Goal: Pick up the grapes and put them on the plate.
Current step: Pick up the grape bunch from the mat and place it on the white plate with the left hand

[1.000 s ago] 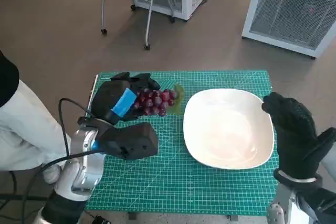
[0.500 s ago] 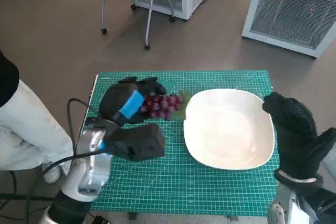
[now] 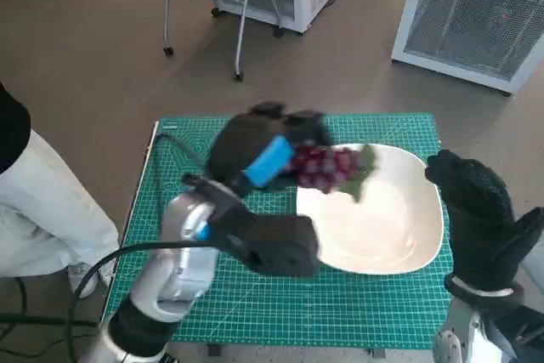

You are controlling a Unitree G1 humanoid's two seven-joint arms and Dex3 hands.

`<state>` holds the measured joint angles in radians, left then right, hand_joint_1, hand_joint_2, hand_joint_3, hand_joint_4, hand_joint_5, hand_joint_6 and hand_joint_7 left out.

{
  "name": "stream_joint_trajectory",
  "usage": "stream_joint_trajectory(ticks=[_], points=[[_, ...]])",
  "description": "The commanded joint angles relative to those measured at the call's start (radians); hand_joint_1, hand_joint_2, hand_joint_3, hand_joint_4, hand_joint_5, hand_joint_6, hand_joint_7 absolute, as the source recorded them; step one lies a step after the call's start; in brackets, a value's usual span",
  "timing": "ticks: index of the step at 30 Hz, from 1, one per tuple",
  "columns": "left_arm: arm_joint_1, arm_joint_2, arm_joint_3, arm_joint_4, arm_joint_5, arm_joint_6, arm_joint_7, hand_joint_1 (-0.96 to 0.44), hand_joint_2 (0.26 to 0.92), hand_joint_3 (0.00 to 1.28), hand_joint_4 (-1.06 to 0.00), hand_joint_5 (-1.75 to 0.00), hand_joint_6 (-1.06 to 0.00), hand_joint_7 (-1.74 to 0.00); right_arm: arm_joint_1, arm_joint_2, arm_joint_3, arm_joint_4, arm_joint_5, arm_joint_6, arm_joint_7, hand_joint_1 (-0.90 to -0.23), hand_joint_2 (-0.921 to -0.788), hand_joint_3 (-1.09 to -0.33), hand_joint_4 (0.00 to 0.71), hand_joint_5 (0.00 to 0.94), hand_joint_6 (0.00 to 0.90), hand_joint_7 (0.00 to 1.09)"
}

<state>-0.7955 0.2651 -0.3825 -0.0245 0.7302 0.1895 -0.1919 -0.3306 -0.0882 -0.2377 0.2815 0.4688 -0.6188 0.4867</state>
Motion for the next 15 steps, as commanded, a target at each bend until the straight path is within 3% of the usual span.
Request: stream_joint_trajectory(ticks=[1,5,10,12,15], points=[[-0.053,-0.027,-0.018,0.048,0.014,-0.035,0.02,0.0,0.695,0.67,-0.44,-1.52,-0.45,-1.47,0.03,-0.005,-0.008,-0.001,0.01,0.012,0.012,-0.423,-0.921,-0.565,0.459,0.482,0.25,0.87],[-0.083,-0.053,-0.026,0.087,0.008,-0.057,0.02,0.09,0.604,0.86,-0.39,-1.66,-0.49,-1.53,0.037,-0.007,-0.013,-0.003,0.017,0.012,0.017,-0.419,-0.921,-0.567,0.459,0.483,0.246,0.87],[-0.106,-0.088,-0.044,0.111,0.019,-0.054,0.008,0.34,0.623,0.9,-0.38,-1.73,-0.46,-1.71,0.044,-0.008,-0.019,-0.01,0.022,0.012,0.017,-0.415,-0.921,-0.569,0.456,0.482,0.244,0.87],[-0.109,-0.097,-0.05,0.111,0.021,-0.053,0.004,0.3,0.597,0.94,-0.38,-1.74,-0.46,-1.72,0.048,-0.005,-0.018,-0.015,0.02,0.013,0.014,-0.414,-0.921,-0.569,0.455,0.481,0.243,0.87],[-0.109,-0.106,-0.054,0.108,0.02,-0.054,0.001,0.11,0.526,1.05,-0.38,-1.74,-0.42,-1.72,0.052,-0.002,-0.017,-0.021,0.016,0.012,0.008,-0.412,-0.921,-0.57,0.454,0.481,0.243,0.87]])
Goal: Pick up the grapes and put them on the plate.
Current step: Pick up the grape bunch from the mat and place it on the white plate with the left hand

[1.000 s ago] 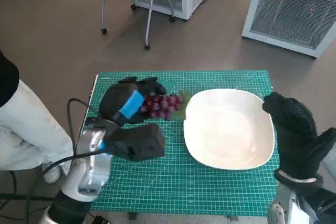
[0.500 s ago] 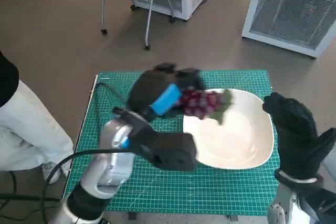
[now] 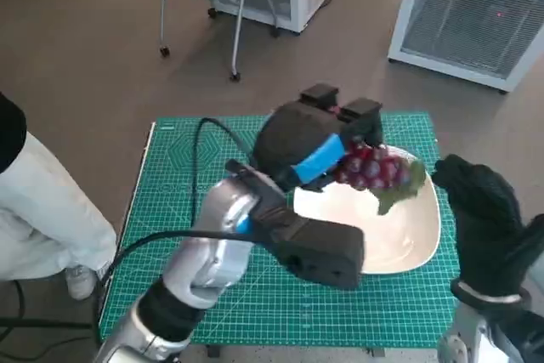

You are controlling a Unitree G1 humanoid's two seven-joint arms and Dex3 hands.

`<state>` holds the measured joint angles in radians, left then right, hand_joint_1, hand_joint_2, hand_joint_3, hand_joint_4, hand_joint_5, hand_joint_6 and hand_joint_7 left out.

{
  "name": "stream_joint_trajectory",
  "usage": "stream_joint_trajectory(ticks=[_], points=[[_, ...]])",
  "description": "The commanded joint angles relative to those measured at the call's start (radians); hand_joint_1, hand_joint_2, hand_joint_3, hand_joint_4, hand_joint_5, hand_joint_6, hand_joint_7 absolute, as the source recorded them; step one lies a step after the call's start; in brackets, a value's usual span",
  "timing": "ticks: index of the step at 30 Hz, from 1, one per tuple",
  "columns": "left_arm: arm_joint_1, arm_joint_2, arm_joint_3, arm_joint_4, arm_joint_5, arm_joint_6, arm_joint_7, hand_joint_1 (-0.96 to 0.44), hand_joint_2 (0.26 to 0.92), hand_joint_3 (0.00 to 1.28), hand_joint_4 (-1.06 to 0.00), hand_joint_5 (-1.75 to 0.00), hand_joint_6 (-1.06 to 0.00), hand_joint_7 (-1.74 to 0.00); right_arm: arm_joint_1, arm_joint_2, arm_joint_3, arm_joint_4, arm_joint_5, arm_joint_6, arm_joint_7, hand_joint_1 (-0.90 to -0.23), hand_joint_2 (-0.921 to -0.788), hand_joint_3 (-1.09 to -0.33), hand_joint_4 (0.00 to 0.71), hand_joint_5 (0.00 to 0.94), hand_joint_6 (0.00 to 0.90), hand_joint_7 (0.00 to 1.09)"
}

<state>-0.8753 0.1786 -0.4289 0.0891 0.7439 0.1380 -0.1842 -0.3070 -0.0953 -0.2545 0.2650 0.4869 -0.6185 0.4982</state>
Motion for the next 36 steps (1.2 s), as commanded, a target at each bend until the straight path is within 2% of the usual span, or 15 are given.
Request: stream_joint_trajectory(ticks=[1,5,9,11,14,19,25,29,30,31,33,36], points=[[-0.028,-0.022,-0.008,-0.008,0.005,-0.002,-0.008,0.08,0.531,1.04,-0.38,-1.73,-0.4,-1.71,0.029,0.006,0.0,-0.006,-0.004,0.011,-0.005,-0.411,-0.921,-0.57,0.454,0.481,0.243,0.87],[-0.026,-0.04,-0.008,-0.012,-0.008,0.0,-0.02,0.02,0.577,0.94,-0.38,-1.67,-0.4,-1.64,0.031,0.008,-0.001,-0.008,-0.009,0.008,-0.009,-0.41,-0.921,-0.57,0.454,0.481,0.244,0.87],[-0.03,-0.058,-0.007,0.002,-0.023,-0.004,-0.03,0.01,0.509,0.95,-0.47,-1.7,-0.56,-1.37,0.033,0.008,-0.004,-0.007,-0.008,0.007,-0.011,-0.409,-0.921,-0.571,0.455,0.48,0.245,0.87],[-0.033,-0.064,-0.008,0.011,-0.027,-0.007,-0.032,0.01,0.505,0.94,-0.49,-1.68,-0.58,-1.33,0.034,0.008,-0.004,-0.008,-0.008,0.007,-0.013,-0.408,-0.921,-0.571,0.455,0.48,0.246,0.87],[-0.038,-0.07,-0.012,0.026,-0.027,-0.011,-0.036,0.01,0.531,0.89,-0.5,-1.6,-0.56,-1.39,0.038,0.01,-0.004,-0.014,-0.009,0.008,-0.015,-0.406,-0.921,-0.575,0.455,0.479,0.247,0.87],[-0.05,-0.077,-0.019,0.062,-0.024,-0.015,-0.04,0.01,0.572,0.81,-0.5,-1.66,-0.6,-1.21,0.044,0.012,-0.002,-0.026,-0.007,0.011,-0.017,-0.405,-0.921,-0.584,0.456,0.478,0.246,0.87],[-0.06,-0.085,-0.024,0.106,-0.035,-0.018,-0.049,0.01,0.676,0.61,-0.53,-1.6,-0.61,-1.11,0.047,0.014,-0.005,-0.028,0.0,0.014,-0.015,-0.405,-0.921,-0.586,0.457,0.477,0.246,0.87],[-0.061,-0.095,-0.015,0.132,-0.076,-0.023,-0.07,0.01,0.779,0.47,-0.49,-1.5,-0.52,-1.26,0.046,0.014,-0.008,-0.024,0.004,0.013,-0.012,-0.405,-0.921,-0.585,0.458,0.475,0.246,0.87],[-0.061,-0.096,-0.015,0.138,-0.084,-0.021,-0.075,0.04,0.798,0.44,-0.49,-1.48,-0.49,-1.22,0.046,0.014,-0.008,-0.023,0.005,0.012,-0.011,-0.406,-0.921,-0.585,0.458,0.475,0.246,0.87],[-0.062,-0.097,-0.016,0.142,-0.088,-0.018,-0.08,0.05,0.811,0.4,-0.48,-1.43,-0.46,-1.14,0.046,0.014,-0.008,-0.023,0.005,0.012,-0.011,-0.406,-0.921,-0.584,0.459,0.475,0.246,0.87],[-0.063,-0.097,-0.022,0.15,-0.086,-0.007,-0.086,0.02,0.823,0.28,-0.47,-1.14,-0.42,-0.8,0.046,0.015,-0.008,-0.025,0.005,0.012,-0.012,-0.406,-0.921,-0.584,0.459,0.474,0.247,0.87],[-0.064,-0.096,-0.031,0.163,-0.077,0.001,-0.087,-0.2,0.839,0.11,-0.39,-0.49,-0.42,-0.35,0.047,0.016,-0.008,-0.027,0.004,0.012,-0.013,-0.407,-0.921,-0.584,0.46,0.473,0.247,0.87]])
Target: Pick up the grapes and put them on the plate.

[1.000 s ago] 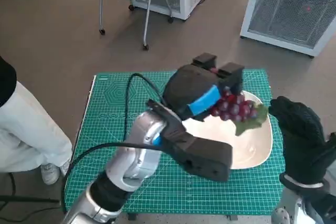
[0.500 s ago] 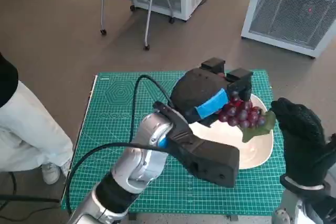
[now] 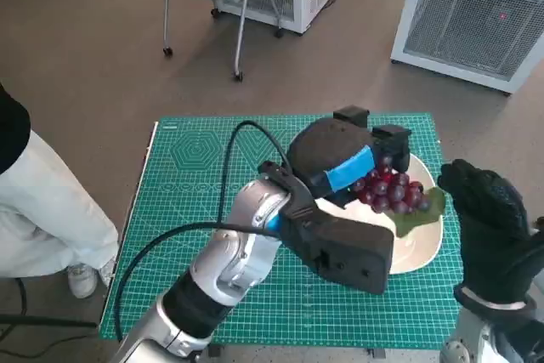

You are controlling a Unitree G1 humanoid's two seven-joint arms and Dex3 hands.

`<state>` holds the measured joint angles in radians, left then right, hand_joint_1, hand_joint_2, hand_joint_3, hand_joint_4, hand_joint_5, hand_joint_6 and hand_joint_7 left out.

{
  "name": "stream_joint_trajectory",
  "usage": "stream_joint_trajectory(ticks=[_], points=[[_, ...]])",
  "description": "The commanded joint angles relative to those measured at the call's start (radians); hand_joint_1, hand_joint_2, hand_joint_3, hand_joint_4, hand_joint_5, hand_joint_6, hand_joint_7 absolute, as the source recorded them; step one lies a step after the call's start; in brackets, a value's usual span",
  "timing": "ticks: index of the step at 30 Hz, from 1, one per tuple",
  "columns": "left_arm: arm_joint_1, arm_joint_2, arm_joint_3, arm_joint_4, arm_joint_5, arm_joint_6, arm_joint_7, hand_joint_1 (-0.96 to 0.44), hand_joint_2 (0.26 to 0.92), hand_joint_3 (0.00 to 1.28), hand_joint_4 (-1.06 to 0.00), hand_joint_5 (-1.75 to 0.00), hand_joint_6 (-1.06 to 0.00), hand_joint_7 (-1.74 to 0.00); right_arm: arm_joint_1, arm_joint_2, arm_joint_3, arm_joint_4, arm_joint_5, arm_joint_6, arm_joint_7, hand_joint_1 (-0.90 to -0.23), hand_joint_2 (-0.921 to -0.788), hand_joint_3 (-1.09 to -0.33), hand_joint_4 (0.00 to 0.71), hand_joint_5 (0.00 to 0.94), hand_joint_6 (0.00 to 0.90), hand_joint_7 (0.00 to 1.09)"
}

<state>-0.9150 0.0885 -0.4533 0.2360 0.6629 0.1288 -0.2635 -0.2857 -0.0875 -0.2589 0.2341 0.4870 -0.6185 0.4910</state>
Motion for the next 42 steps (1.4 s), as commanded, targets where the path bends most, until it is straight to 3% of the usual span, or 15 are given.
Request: stream_joint_trajectory(ticks=[1,3,8,15,26,35,42], points=[[-0.025,-0.005,-0.009,0.022,0.008,0.008,-0.005,-0.25,0.846,0.07,-0.37,-0.33,-0.43,-0.25,0.026,0.009,-0.003,0.003,0.004,0.012,-0.006,-0.407,-0.921,-0.583,0.46,0.472,0.247,0.87],[-0.026,-0.002,-0.016,0.036,0.015,0.002,0.003,-0.35,0.861,0.04,-0.32,-0.16,-0.42,-0.14,0.026,0.009,-0.003,0.003,0.004,0.013,-0.007,-0.407,-0.921,-0.583,0.461,0.472,0.246,0.87],[-0.032,0.003,-0.025,0.077,0.026,-0.016,0.02,-0.47,0.896,0.02,-0.25,-0.02,-0.4,-0.04,0.025,0.011,-0.001,0.001,0.0,0.013,-0.011,-0.405,-0.921,-0.584,0.461,0.471,0.245,0.87],[-0.045,-0.006,-0.014,0.139,0.007,-0.034,0.033,-0.5,0.917,0.02,-0.19,0.0,-0.38,-0.01,0.021,0.01,-0.002,0.007,-0.002,0.014,-0.011,-0.403,-0.921,-0.586,0.461,0.469,0.244,0.87],[-0.022,0.007,0.026,0.16,-0.049,-0.092,0.068,-0.5,0.921,0.04,-0.19,0.0,-0.37,-0.01,0.019,0.008,-0.001,0.007,-0.003,0.017,-0.011,-0.402,-0.921,-0.587,0.462,0.468,0.242,0.88],[0.036,0.047,0.132,0.137,-0.183,-0.196,0.082,-0.5,0.921,0.06,-0.21,-0.01,-0.38,-0.01,0.018,0.006,0.0,0.002,-0.004,0.025,-0.012,-0.402,-0.921,-0.588,0.462,0.467,0.241,0.88],[0.112,0.081,0.251,0.15,-0.355,-0.346,0.074,-0.55,0.921,0.18,-0.22,-0.01,-0.36,0.0,0.018,0.008,0.003,-0.004,-0.008,0.031,-0.016,-0.402,-0.921,-0.587,0.464,0.466,0.242,0.88]])
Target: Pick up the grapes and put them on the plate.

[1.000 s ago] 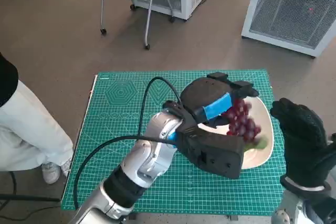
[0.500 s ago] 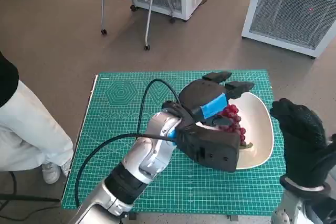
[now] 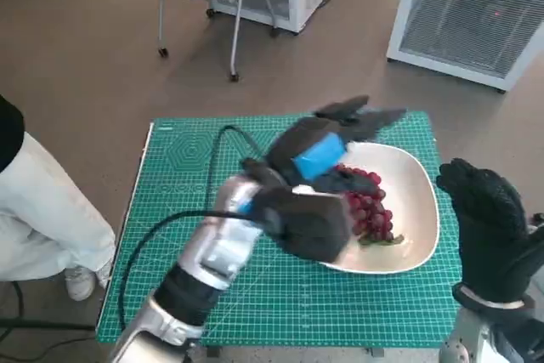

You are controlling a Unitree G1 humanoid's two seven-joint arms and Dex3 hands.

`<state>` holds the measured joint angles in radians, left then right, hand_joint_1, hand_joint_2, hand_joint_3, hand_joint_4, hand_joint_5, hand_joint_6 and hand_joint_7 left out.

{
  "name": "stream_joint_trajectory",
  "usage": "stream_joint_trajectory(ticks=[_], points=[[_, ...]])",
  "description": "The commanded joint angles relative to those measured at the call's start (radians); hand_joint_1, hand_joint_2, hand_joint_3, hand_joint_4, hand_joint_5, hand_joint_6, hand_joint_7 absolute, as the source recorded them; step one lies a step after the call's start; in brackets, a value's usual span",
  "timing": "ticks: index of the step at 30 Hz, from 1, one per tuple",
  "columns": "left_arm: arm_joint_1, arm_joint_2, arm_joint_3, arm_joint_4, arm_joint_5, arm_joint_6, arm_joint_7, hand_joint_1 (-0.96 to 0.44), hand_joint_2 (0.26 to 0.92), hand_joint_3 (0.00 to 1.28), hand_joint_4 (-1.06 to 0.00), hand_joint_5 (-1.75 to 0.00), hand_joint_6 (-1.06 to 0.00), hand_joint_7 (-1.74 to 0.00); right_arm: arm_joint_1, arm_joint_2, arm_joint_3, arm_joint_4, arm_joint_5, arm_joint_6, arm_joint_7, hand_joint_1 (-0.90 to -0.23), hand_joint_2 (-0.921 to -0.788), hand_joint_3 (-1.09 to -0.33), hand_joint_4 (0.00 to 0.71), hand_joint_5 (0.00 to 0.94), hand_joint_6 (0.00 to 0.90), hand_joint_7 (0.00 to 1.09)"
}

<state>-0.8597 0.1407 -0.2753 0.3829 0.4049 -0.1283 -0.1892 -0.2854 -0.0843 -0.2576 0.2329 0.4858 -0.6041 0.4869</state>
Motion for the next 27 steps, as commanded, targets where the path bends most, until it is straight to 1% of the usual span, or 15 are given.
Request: stream_joint_trajectory(ticks=[1,3,7,10,14,17,21,23,27], points=[[0.07,0.032,0.093,0.009,-0.131,-0.118,-0.006,-0.56,0.921,0.2,-0.22,-0.01,-0.36,0.0,0.017,0.005,0.002,-0.004,-0.008,0.017,-0.014,-0.401,-0.921,-0.587,0.464,0.466,0.242,0.88],[0.095,0.037,0.132,0.024,-0.2,-0.176,-0.023,-0.57,0.921,0.23,-0.21,0.0,-0.35,0.0,0.017,0.007,0.004,-0.007,-0.011,0.018,-0.017,-0.401,-0.921,-0.587,0.464,0.465,0.242,0.88],[0.131,0.035,0.186,0.049,-0.319,-0.252,-0.071,-0.59,0.921,0.27,-0.21,0.0,-0.34,0.0,0.016,0.009,0.008,-0.01,-0.017,0.019,-0.022,-0.403,-0.921,-0.587,0.464,0.465,0.243,0.88],[0.167,0.025,0.234,0.064,-0.436,-0.299,-0.136,-0.59,0.921,0.29,-0.21,0.0,-0.33,0.0,0.016,0.011,0.012,-0.012,-0.02,0.02,-0.026,-0.406,-0.921,-0.585,0.465,0.465,0.243,0.88],[0.208,0.012,0.293,0.089,-0.592,-0.327,-0.243,-0.56,0.921,0.29,-0.21,0.0,-0.33,0.0,0.015,0.013,0.016,-0.017,-0.025,0.022,-0.032,-0.408,-0.921,-0.584,0.465,0.465,0.244,0.88],[0.239,0.003,0.337,0.095,-0.701,-0.319,-0.323,-0.55,0.921,0.29,-0.22,0.0,-0.33,0.0,0.014,0.014,0.019,-0.02,-0.028,0.026,-0.035,-0.409,-0.921,-0.583,0.466,0.465,0.244,0.87],[0.287,-0.006,0.393,0.067,-0.841,-0.258,-0.414,-0.53,0.921,0.28,-0.22,0.0,-0.32,0.0,0.014,0.013,0.024,-0.025,-0.031,0.032,-0.04,-0.41,-0.921,-0.582,0.466,0.465,0.246,0.87],[0.309,-0.009,0.412,0.049,-0.888,-0.228,-0.442,-0.5,0.921,0.27,-0.23,-0.01,-0.33,0.0,0.014,0.012,0.025,-0.026,-0.032,0.035,-0.042,-0.409,-0.921,-0.582,0.466,0.465,0.246,0.87],[0.348,-0.015,0.435,0.011,-0.939,-0.187,-0.468,-0.44,0.921,0.26,-0.24,-0.01,-0.32,0.0,0.016,0.01,0.026,-0.032,-0.034,0.042,-0.046,-0.409,-0.921,-0.581,0.467,0.465,0.247,0.87]])
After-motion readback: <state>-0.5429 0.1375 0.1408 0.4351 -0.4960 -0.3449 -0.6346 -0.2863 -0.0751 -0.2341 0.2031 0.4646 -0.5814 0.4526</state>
